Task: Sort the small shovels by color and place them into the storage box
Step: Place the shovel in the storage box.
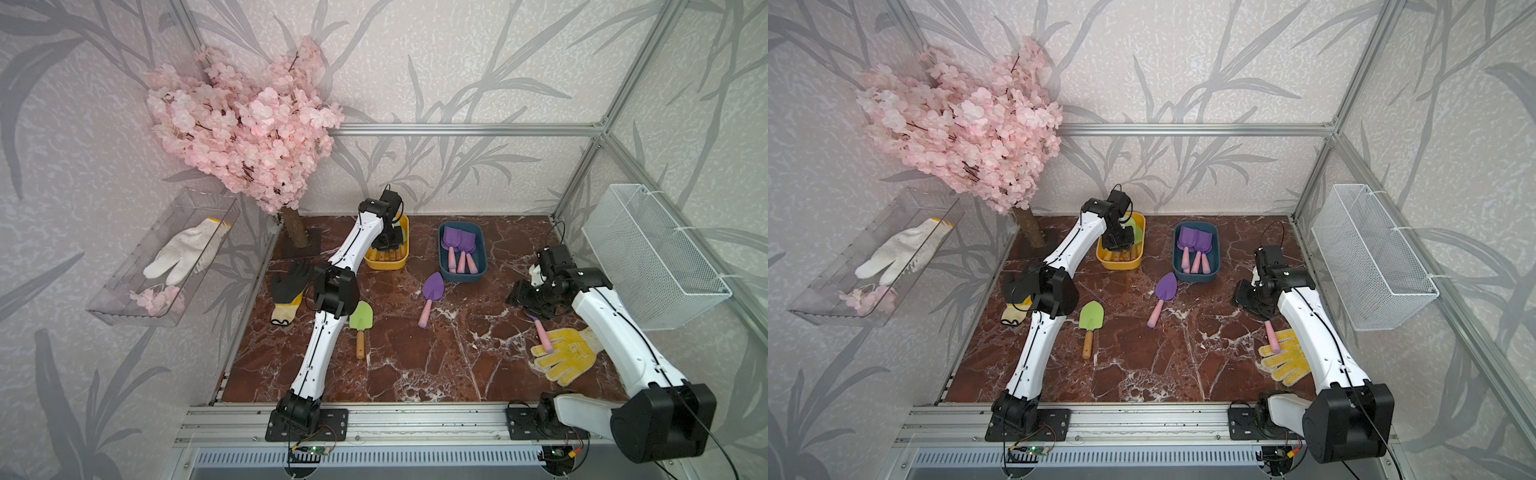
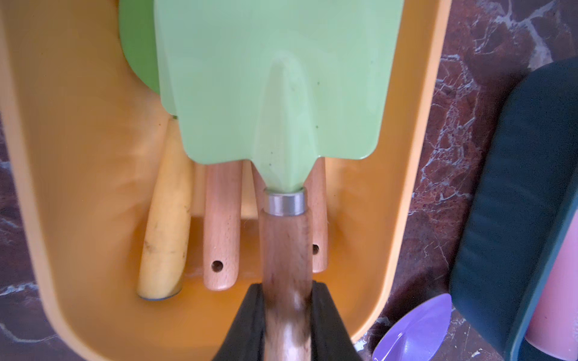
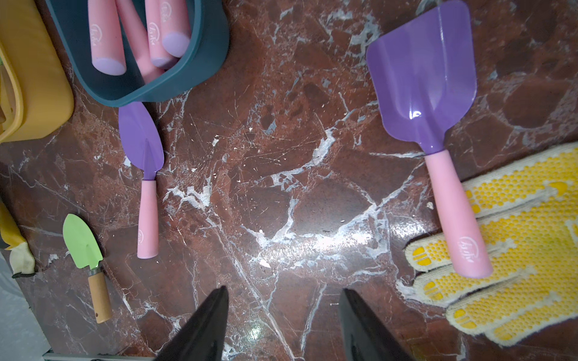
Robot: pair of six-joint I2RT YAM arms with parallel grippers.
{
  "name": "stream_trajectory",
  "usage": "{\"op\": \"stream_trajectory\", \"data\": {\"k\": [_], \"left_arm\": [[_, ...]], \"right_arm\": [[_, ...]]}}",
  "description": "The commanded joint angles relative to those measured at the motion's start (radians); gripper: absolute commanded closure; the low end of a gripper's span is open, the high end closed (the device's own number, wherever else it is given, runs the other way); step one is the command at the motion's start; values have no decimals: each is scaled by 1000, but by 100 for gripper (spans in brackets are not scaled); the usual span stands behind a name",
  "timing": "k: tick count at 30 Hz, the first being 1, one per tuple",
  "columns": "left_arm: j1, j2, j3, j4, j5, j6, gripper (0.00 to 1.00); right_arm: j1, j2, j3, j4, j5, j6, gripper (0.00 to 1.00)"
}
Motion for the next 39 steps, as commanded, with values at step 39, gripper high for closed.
{"op": "stream_trajectory", "data": {"k": [39], "left_arm": [[-3,91,22,27,70,22,74]], "right_arm": [[-2,30,-11,15,22,-4,39]]}}
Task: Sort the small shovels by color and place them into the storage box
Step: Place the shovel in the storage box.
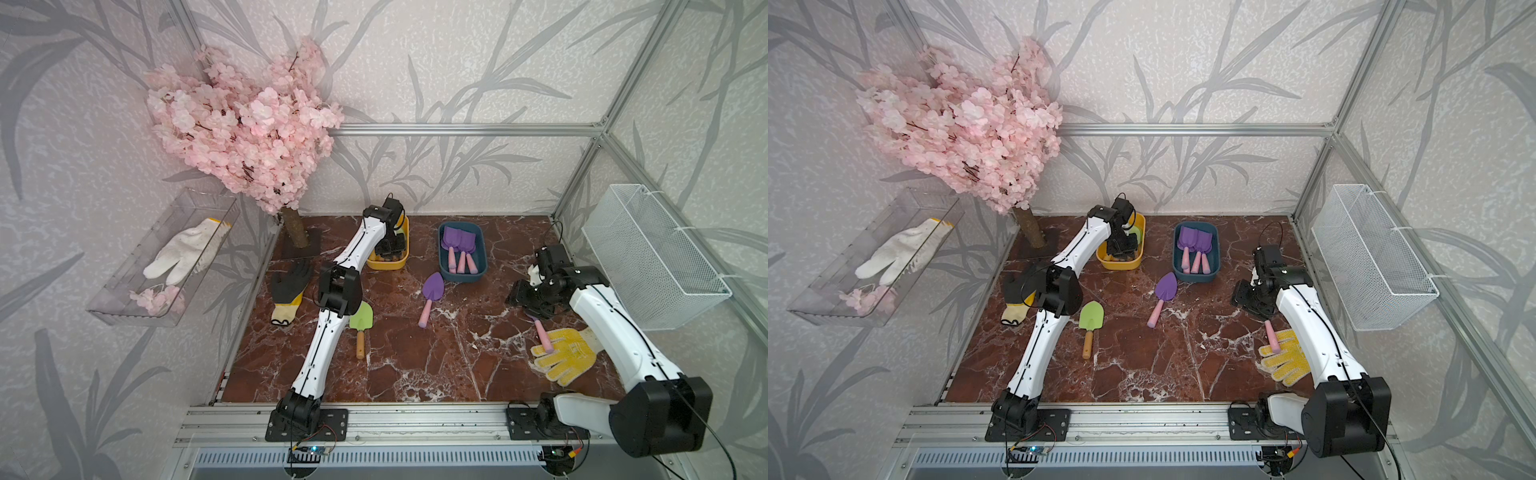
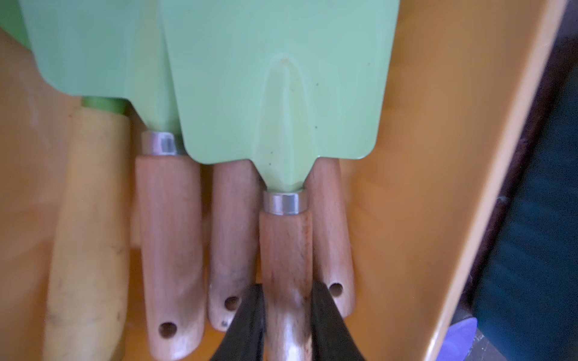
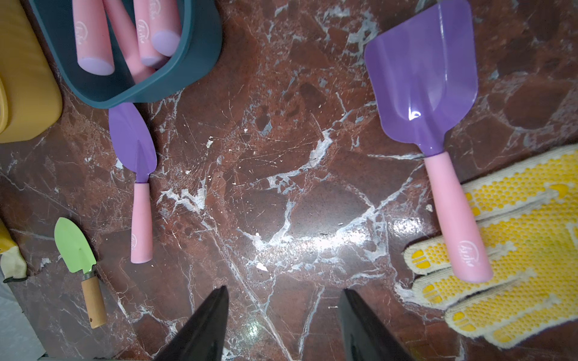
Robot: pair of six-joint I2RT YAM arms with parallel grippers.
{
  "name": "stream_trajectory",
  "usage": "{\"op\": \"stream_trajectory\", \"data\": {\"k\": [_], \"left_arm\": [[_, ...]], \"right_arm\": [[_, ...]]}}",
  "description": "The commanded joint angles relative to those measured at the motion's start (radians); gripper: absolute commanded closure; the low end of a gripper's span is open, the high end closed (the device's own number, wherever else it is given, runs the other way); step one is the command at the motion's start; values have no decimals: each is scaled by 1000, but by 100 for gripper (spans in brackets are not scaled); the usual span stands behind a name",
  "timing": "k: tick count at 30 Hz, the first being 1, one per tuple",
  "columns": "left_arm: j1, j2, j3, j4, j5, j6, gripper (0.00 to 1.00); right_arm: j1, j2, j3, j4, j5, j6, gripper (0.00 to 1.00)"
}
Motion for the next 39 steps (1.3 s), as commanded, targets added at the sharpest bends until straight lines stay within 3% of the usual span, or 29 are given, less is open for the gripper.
{"op": "stream_trajectory", "data": {"k": [1,17,39], "left_arm": [[-3,18,24,-3,9,13,73],[-7,-22,44,-14,-14,24,62],[-31,-252,57,-32,-141,65,41]], "right_arm": [[-1,6,-10,8,13,-4,39],[-2,4,-8,6,15,-2,39],[-1,-19,20,-24,15,10,39]]}}
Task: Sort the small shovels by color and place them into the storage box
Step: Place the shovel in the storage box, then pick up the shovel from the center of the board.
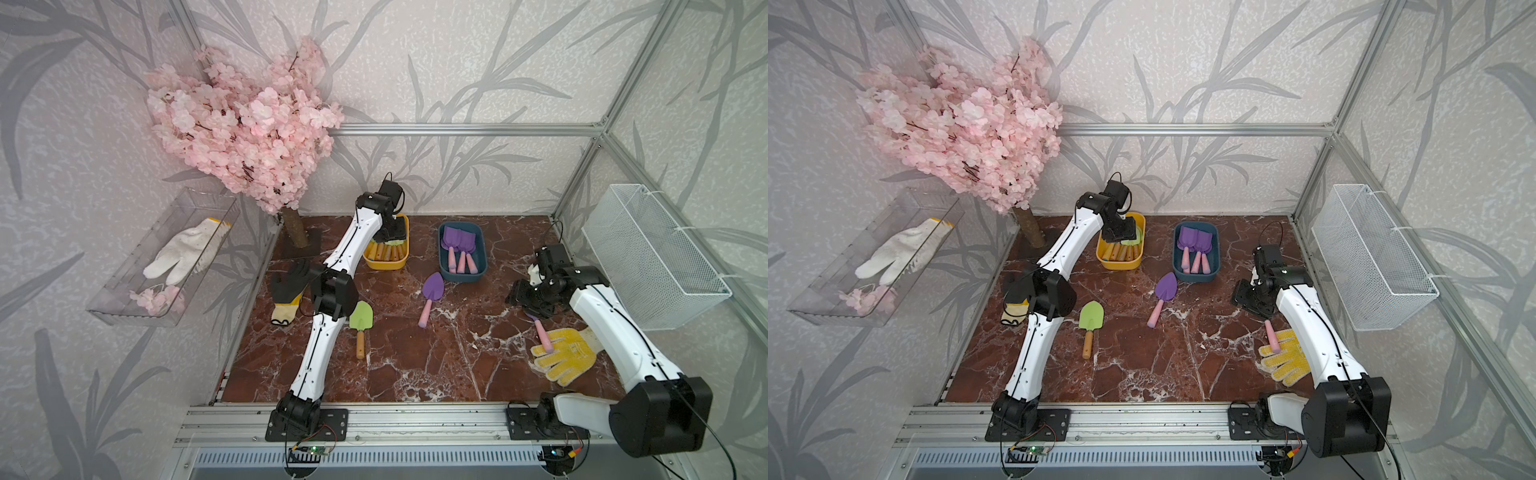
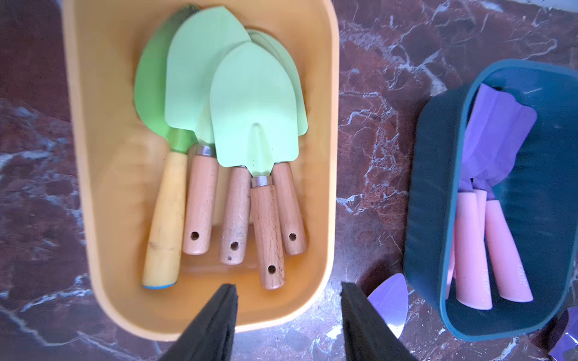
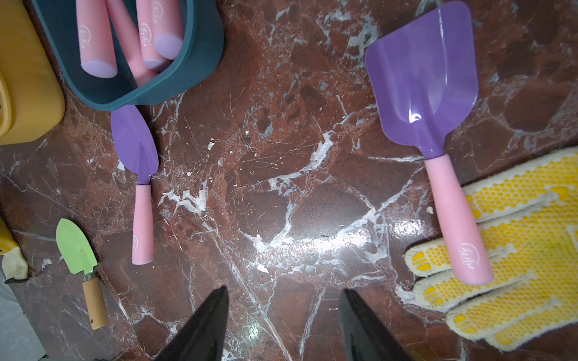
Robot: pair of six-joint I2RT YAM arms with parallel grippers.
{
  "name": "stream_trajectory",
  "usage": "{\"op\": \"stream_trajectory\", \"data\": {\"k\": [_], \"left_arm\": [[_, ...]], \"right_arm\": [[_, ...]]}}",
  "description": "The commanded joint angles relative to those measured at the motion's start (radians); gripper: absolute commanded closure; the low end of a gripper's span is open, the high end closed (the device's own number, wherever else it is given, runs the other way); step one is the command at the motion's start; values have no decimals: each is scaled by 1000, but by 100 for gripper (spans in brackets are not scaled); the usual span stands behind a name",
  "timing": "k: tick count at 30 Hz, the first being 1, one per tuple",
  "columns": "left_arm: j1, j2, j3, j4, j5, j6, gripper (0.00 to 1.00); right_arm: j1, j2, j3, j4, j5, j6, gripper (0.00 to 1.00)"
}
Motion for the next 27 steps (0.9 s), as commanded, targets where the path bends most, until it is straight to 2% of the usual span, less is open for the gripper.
{"op": "stream_trajectory", "data": {"k": [1,11,18,23,27], "left_arm": [[-17,-102,21,-28,-65,24,39],[-32,-298,-75,-31,-162,34,34],[-53,-457,-196,-31,-210,20,32],[-69,-609,-388,-11,-239,-3,32],[-85,-782,-649,89,-253,-44,32]], "right_arm": [[-2,-20,22,-32,15,9,39],[0,-47,38,-60,11,18,39],[0,-68,61,-85,13,18,39],[2,-85,55,-91,12,23,39],[3,-97,48,-95,18,27,39]]}}
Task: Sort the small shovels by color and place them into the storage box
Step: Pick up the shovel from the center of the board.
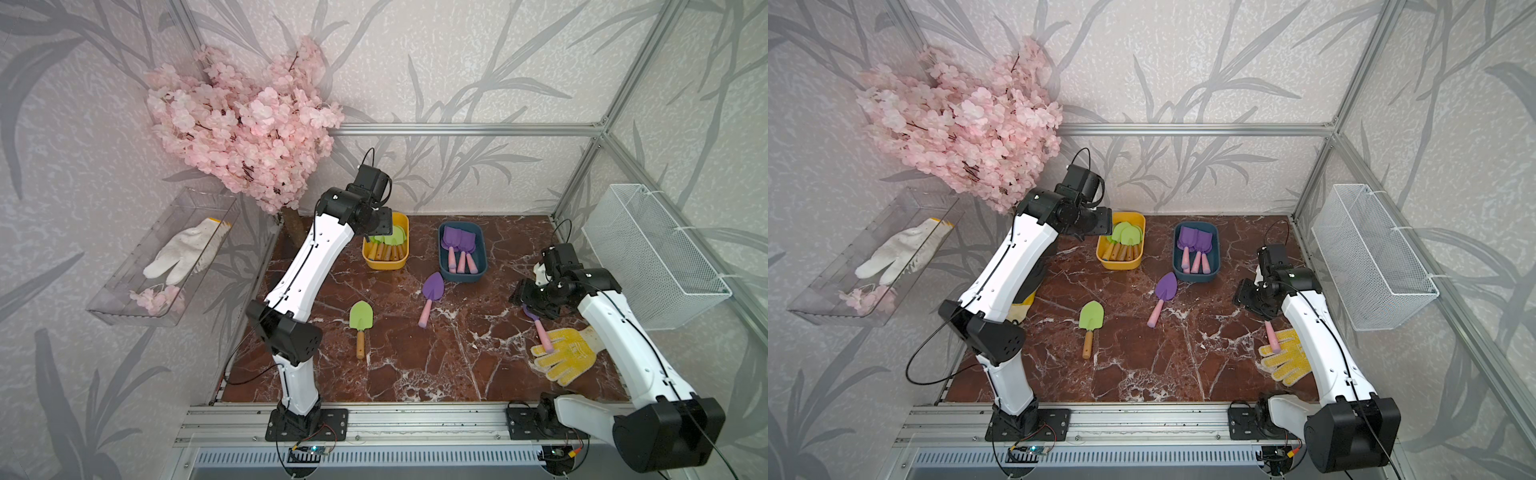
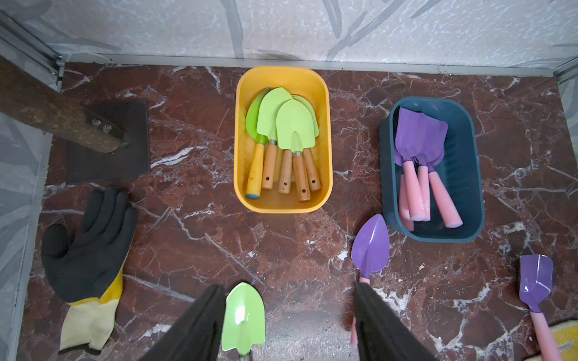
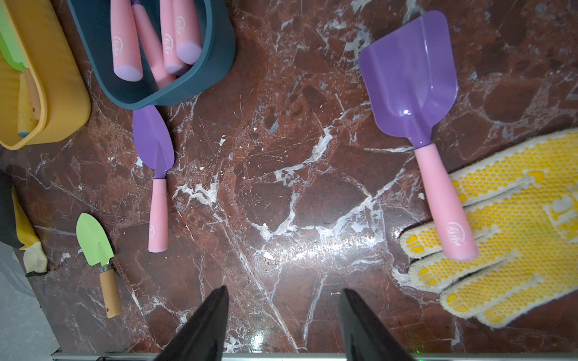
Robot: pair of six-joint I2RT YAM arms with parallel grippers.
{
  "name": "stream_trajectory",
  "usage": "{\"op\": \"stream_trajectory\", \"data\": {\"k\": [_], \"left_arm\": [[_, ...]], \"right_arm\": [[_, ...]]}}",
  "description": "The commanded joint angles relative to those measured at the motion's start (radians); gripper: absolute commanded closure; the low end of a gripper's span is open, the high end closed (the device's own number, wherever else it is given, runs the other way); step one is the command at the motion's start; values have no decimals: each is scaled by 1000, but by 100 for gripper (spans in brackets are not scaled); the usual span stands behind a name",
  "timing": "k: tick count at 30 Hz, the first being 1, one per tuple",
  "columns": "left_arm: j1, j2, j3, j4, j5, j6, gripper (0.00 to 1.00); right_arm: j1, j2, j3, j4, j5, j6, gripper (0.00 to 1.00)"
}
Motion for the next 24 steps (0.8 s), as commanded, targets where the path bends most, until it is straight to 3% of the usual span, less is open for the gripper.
{"op": "stream_trajectory", "data": {"k": [1,10,16,24], "left_arm": [[-16,-136,-171,86,-32,-51,32],[-47,-440,-660,216,-30,-193,32],[-48,-593,-832,205,-12,-259,33],[-49,-731,-951,193,-11,-303,33]], "right_arm": [[4,-27,9,-27,22,10,39],[4,-17,-1,-18,125,-15,39],[-31,12,-48,69,166,-32,38],[-93,127,-54,39,255,-18,38]]}}
